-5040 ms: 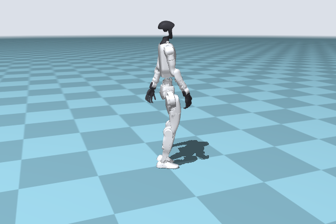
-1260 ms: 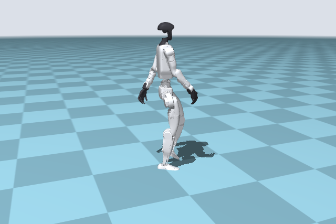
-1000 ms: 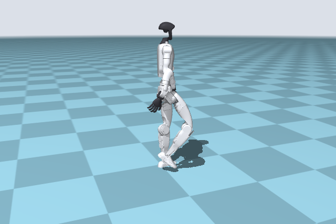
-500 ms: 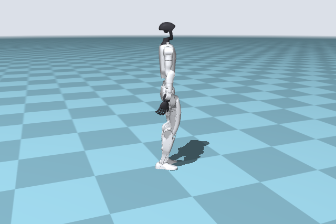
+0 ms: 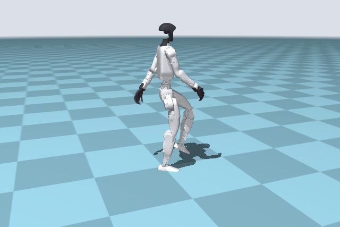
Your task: In place motions
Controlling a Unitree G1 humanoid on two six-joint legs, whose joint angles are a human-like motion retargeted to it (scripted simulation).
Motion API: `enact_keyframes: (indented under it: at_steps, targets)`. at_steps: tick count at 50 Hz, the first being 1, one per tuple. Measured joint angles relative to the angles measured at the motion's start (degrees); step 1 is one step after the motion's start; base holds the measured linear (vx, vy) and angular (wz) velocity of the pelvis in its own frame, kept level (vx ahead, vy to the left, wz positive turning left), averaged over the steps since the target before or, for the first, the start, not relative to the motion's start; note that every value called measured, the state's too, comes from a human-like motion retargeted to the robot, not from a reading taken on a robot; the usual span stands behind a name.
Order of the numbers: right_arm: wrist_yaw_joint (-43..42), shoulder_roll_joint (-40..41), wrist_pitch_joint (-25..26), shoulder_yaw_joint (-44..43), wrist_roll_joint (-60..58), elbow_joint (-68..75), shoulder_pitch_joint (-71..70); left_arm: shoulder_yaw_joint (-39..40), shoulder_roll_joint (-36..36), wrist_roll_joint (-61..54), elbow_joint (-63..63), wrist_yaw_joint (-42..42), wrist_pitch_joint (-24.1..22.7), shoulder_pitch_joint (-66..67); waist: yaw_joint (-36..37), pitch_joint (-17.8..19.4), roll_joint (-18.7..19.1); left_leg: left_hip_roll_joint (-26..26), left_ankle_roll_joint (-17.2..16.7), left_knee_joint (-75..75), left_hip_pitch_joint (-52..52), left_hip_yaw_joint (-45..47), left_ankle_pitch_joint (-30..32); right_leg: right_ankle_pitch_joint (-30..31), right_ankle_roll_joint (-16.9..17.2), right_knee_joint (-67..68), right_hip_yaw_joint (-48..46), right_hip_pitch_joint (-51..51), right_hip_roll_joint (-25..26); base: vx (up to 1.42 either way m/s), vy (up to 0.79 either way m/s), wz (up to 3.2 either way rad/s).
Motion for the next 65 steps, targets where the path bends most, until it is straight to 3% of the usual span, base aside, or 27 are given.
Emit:
enact_keyframes:
  at_steps: [3, 5, 7, 8, 10, 12, 13, 15, 18, 20, 22, 24, 30, 33, 37, 38, 40, 43, 45, 47, 48, 50, 55, 58, 61, 63, 65]
  targets:
    - [-1.53, -0.28, -0.21, 0.41, -5.27, 4.11, 6.50, -1.78, -0.93, -1.55, 0.00, 1.14, -1.15, -3.72, -2.43, -4.25, -0.94, -10.26, -5.00, -24.63, 18.12, -0.34, 4.49, -1.51, 1.93, 1.36, 0.55, -1.10, -2.00, 0.21, 0.10, 0.04]
    - [-1.44, -0.93, -0.09, 0.37, -8.27, 8.99, 11.75, -3.48, -1.32, -2.87, 0.00, 2.88, -2.22, -6.53, -3.99, -6.80, 0.13, -15.79, -6.00, -44.90, 30.62, -1.99, 8.81, -2.80, 2.46, 2.61, 0.62, -1.07, -0.70, 0.36, 0.02, -0.09]
    - [-0.76, -2.29, 1.31, -0.73, -11.77, 15.71, 16.96, -6.28, -1.21, -4.02, 0.00, 4.75, -3.32, -10.36, -7.06, -8.77, 2.99, -17.87, -8.16, -62.13, 41.00, -5.26, -4.44, -3.06, 3.09, 4.38, -1.29, -1.08, 2.27, 0.38, 0.06, 0.64]
    - [-0.75, -3.33, 2.47, -2.16, -14.26, 20.06, 19.20, -8.08, -1.25, -4.42, 0.00, 5.56, -3.63, -12.71, -9.53, -9.66, 4.11, -17.14, -7.05, -67.41, 44.39, -3.23, -8.65, -2.25, 3.85, 5.69, -3.28, -1.21, 2.68, 0.28, 0.12, 1.44]
    - [-1.39, -5.72, 7.17, -5.36, -19.12, 28.81, 22.76, -10.72, -0.96, -4.46, 0.00, 5.42, -3.21, -18.96, -15.78, -12.49, 6.69, -14.17, -9.20, -73.10, 44.35, -1.67, -7.30, 4.32, 5.95, 11.18, -9.02, -5.36, 2.14, -0.02, 0.09, 1.38]
    - [-2.29, -7.70, 14.48, -9.34, -19.97, 36.69, 22.63, -12.54, 0.36, -4.13, -1.54, 3.17, -2.26, -28.90, -13.96, -9.45, 6.48, -14.80, -8.56, -72.11, 39.61, -9.14, -4.02, 12.86, 8.54, 29.13, -3.82, -16.28, -0.53, -0.44, 0.06, -0.15]
    - [-3.08, -9.10, 16.73, -11.38, -18.42, 39.68, 23.30, -14.32, 0.33, -4.35, -4.41, 2.53, -2.31, -32.75, -14.43, -6.40, 6.21, -14.13, -8.76, -72.60, 40.46, -9.59, -3.39, 14.18, 9.25, 39.15, -1.86, -20.94, -2.37, -0.39, 0.09, 0.16]
    - [-3.15, -12.33, 19.45, -14.24, -14.98, 40.68, 27.36, -18.13, 0.36, -5.53, -11.06, 0.59, -2.65, -39.34, -14.24, -1.32, 6.13, -12.97, -8.98, -74.05, 43.23, -5.33, -2.55, 11.23, 10.17, 55.96, 3.15, -28.62, -2.58, -0.29, 0.13, 0.19]
    - [-0.16, -15.38, 20.74, -14.37, -11.41, 40.68, 32.36, -19.37, 3.81, -7.10, -20.03, -5.45, -1.83, -46.41, -20.52, 0.95, 8.23, -10.33, -9.48, -73.51, 40.92, -7.73, -1.52, 5.41, 9.87, 77.94, 3.80, -43.41, -4.74, -0.19, 0.08, 0.44]
    - [-2.62, -16.21, 20.16, -14.75, -9.58, 40.68, 35.00, -13.33, 5.29, -4.26, -24.07, -6.61, -1.95, -48.07, -25.77, -0.12, 8.27, -10.15, -9.37, -73.12, 38.04, -8.77, -0.97, 2.81, 9.85, 87.12, 4.68, -52.64, -5.27, -0.04, -0.04, 0.38]
    - [-5.86, -16.90, 17.68, -18.62, -7.09, 40.68, 38.87, -12.23, 3.29, -5.52, -26.01, -3.32, -2.96, -49.92, -25.25, -2.72, 9.83, -9.20, -9.42, -73.00, 35.43, -8.30, -0.73, 1.41, 9.46, 92.15, 4.53, -59.51, -5.36, 0.05, -0.02, -0.14]
    - [-6.43, -16.32, 16.29, -21.17, -3.44, 40.68, 41.49, -13.78, 1.70, -9.01, -27.71, -0.87, -4.88, -51.55, -23.68, -2.60, 9.88, -8.63, -9.21, -72.94, 35.43, -7.58, -0.82, 1.21, 9.22, 93.31, 4.06, -61.22, -5.62, 0.00, 0.00, 0.00]
    - [-4.81, -14.47, 19.33, -20.91, 1.07, 40.68, 41.98, -15.12, -1.41, -9.65, -26.99, -0.85, -7.18, -49.24, -19.74, -3.53, 7.40, -11.74, -8.55, -73.96, 39.29, -6.47, -1.53, 2.16, 8.72, 78.74, 5.03, -48.27, -5.46, 0.12, 0.03, -0.36]
    - [-3.91, -12.75, 17.77, -17.66, -0.34, 40.68, 36.78, -15.52, -1.64, -6.07, -24.64, -2.01, -6.27, -43.97, -17.12, -3.24, 5.93, -13.31, -9.12, -74.54, 42.31, -2.99, -2.21, 4.19, 8.22, 59.38, 6.42, -33.81, -1.74, 0.07, 0.05, -0.73]
    - [-2.56, -9.43, 14.46, -13.43, -3.87, 37.69, 29.96, -16.49, -2.82, -1.94, -17.52, -0.46, -6.19, -33.54, -17.49, -3.96, 6.36, -13.56, -10.01, -72.04, 44.35, -3.07, -4.58, 9.38, 7.83, 24.01, 3.10, -11.94, 2.64, 0.16, -0.01, 0.18]
    - [-2.72, -8.88, 13.77, -12.01, -4.07, 36.46, 28.52, -16.25, -3.09, -1.05, -15.35, 0.04, -5.97, -31.02, -17.19, -4.41, 5.99, -14.22, -9.94, -70.50, 44.16, -2.92, -5.13, 5.19, 9.29, 16.65, 3.45, -7.59, 3.42, 0.10, -0.03, 0.01]
    - [-4.51, -7.22, 12.56, -6.85, -2.82, 34.64, 23.70, -13.04, -2.97, 2.25, -9.20, 2.24, -5.94, -24.70, -15.49, -5.07, 3.89, -15.25, -10.27, -61.94, 42.45, 0.30, -0.24, -2.54, 4.78, 4.26, -4.01, 0.13, 0.50, 0.00, -0.03, -0.44]
    - [-5.10, -4.49, 11.69, -4.47, -1.71, 31.52, 13.23, -8.51, -1.16, 3.37, -2.53, 6.99, -4.83, -19.07, -8.53, -4.91, 0.15, -10.11, -6.14, -31.75, 22.73, 3.19, 19.88, -1.58, 4.41, 1.14, -0.73, -1.43, -3.22, -0.28, -0.20, -0.57]
    - [-2.07, -3.70, 11.30, -4.59, -2.00, 27.59, 6.42, -6.57, 0.47, 0.42, 0.00, 8.32, -4.32, -16.77, -8.49, -0.87, 1.43, -3.59, -1.02, -13.27, 10.41, -1.31, 15.90, -1.27, 3.10, 1.65, -3.99, -1.38, -0.85, -0.33, -0.35, 0.42]
    - [0.93, -3.21, 11.24, -4.72, -2.48, 21.42, -0.70, -3.19, 1.12, -2.26, 0.00, 4.27, -1.59, -12.49, -3.67, 5.24, 0.89, 6.24, -0.01, 2.77, -0.56, -2.98, 9.02, -0.98, 0.53, 1.71, -1.71, 0.54, 1.12, -0.38, -0.37, -0.79]
    - [0.08, -2.22, 10.96, -5.77, -3.06, 18.31, -2.94, -2.05, 1.00, -3.10, 0.00, 2.14, -0.11, -10.81, -1.63, 7.36, 0.35, 8.36, 0.04, 7.69, -5.10, -3.92, 6.69, -1.01, -0.33, 2.11, -0.29, 0.92, 1.04, -0.27, -0.35, -1.20]
    - [-1.50, -1.03, 8.63, -6.94, -2.12, 13.07, -6.30, -0.11, 1.22, -2.75, 0.00, -1.47, 1.28, -6.40, 0.98, 9.23, -1.04, 9.03, 0.12, 15.47, -15.20, -6.36, 2.43, -0.66, -2.05, 2.47, 1.40, 0.74, 0.72, -0.04, -0.20, -0.90]
    - [-2.16, -0.01, 3.66, -3.14, 5.62, 2.03, -7.01, 2.43, 0.89, 1.44, 0.00, -1.26, 0.39, 5.78, 4.61, 5.25, -4.42, 4.35, 0.02, 19.73, -29.99, -4.88, 0.50, -0.82, -3.08, 5.50, 4.28, -2.89, -2.45, 0.24, 0.16, -0.44]
    - [-1.03, 0.36, 1.75, -2.26, 4.10, -1.71, -8.72, 2.44, 0.07, 0.00, 0.00, -0.80, 1.17, 6.63, 3.77, 6.06, -3.71, 4.42, 0.02, 17.23, -25.45, -5.41, 0.87, -1.32, -3.00, 5.74, 3.85, -2.10, -2.12, -0.06, 0.02, 0.08]
    - [-0.37, 0.21, 0.42, -1.07, 1.59, -3.39, -7.50, 1.82, -0.67, -1.03, 0.00, -0.58, 1.28, 4.56, 1.42, 4.46, -1.78, 4.23, 0.03, 11.23, -14.76, -4.80, 1.09, -1.00, -2.15, 3.78, 2.23, -1.00, -0.72, 0.06, 0.08, 0.43]
    - [-1.19, 0.22, -0.43, 0.17, 0.07, -3.15, -4.55, 1.06, -1.25, -1.38, 0.00, -0.84, 0.63, 2.30, -0.84, 1.96, -0.75, 1.61, 0.00, 3.06, -5.21, -2.37, 2.24, -0.56, -0.72, 2.65, 1.11, -1.17, -0.93, 0.14, 0.27, 0.54]
    - [-2.14, 0.48, -0.90, 1.46, -1.26, -1.34, -0.38, 0.18, -1.80, -1.82, 0.00, -1.16, -0.39, -0.30, -2.99, -0.95, -0.37, -3.80, -3.02, -9.52, 5.90, -1.26, 4.21, -0.43, 0.61, 1.81, 0.67, -1.41, -1.47, 0.18, 0.18, 0.32]
